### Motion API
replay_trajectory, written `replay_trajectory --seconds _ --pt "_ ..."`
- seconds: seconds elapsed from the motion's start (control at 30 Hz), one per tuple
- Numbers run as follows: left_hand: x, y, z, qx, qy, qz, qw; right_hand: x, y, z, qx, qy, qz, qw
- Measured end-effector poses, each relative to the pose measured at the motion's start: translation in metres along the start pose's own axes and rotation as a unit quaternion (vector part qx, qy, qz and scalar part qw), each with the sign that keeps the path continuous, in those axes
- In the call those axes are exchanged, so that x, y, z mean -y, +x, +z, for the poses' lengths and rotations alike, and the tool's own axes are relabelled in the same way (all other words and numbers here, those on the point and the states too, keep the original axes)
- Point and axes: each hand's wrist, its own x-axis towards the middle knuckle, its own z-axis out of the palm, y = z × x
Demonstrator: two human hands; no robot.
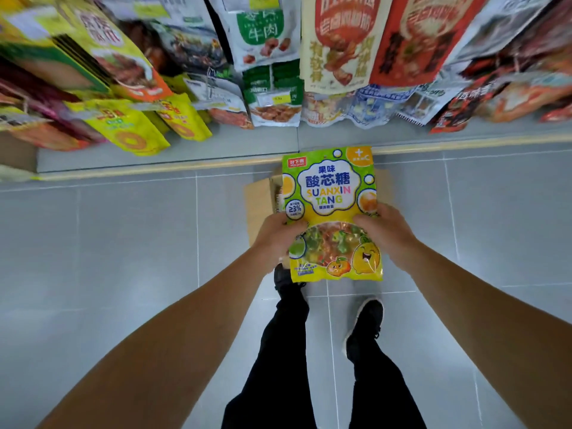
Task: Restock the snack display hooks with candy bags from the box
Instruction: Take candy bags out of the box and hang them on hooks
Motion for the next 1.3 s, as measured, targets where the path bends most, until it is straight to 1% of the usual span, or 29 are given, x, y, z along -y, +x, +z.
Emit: replay_trajectory --seconds 0.17,0.3,0.37,0.47,0.53,0.6,0.7,0.83,0.97,1.07,1.1,1.17,1.3 --pt "-0.014 -0.073 0.035 -0.013 -0.011 0.032 0.999 -0.005 -0.07 -0.042 -0.037 0.022 -0.029 0.999" --pt "-0.031 -0.128 0.089 -0.002 -0.047 0.088 0.995 -0.025 -0.121 -0.104 -0.068 0.064 -0.059 0.994" --pt "-0.051 -0.164 0.129 0.009 -0.047 0.134 0.99 -0.037 -0.151 -0.149 -0.097 0.086 -0.076 0.989" --pt "-0.085 -0.214 0.181 0.006 -0.018 0.216 0.976 -0.047 -0.192 -0.213 -0.132 0.131 -0.11 0.976" --pt "-0.104 -0.237 0.204 0.021 -0.014 0.241 0.97 -0.05 -0.211 -0.245 -0.149 0.15 -0.125 0.969" --pt "-0.128 -0.27 0.236 0.036 -0.001 0.275 0.961 -0.052 -0.243 -0.288 -0.165 0.173 -0.159 0.958" --pt "-0.166 -0.314 0.274 0.034 0.006 0.335 0.942 -0.046 -0.286 -0.343 -0.198 0.196 -0.188 0.942" --pt "-0.224 -0.358 0.309 0.036 0.03 0.414 0.909 -0.029 -0.323 -0.41 -0.238 0.208 -0.232 0.92" --pt "-0.283 -0.384 0.328 0.033 0.035 0.481 0.876 -0.002 -0.34 -0.467 -0.252 0.213 -0.283 0.9" --pt "-0.319 -0.394 0.337 0.038 0.047 0.499 0.865 0.019 -0.345 -0.495 -0.236 0.219 -0.318 0.892" --pt "-0.339 -0.393 0.342 0.042 0.043 0.508 0.859 0.033 -0.343 -0.511 -0.241 0.217 -0.332 0.886" --pt "-0.364 -0.393 0.345 0.024 0.056 0.529 0.846 0.052 -0.345 -0.528 -0.244 0.208 -0.342 0.883" --pt "-0.437 -0.385 0.35 -0.009 0.08 0.571 0.817 0.101 -0.338 -0.57 -0.263 0.2 -0.364 0.871"
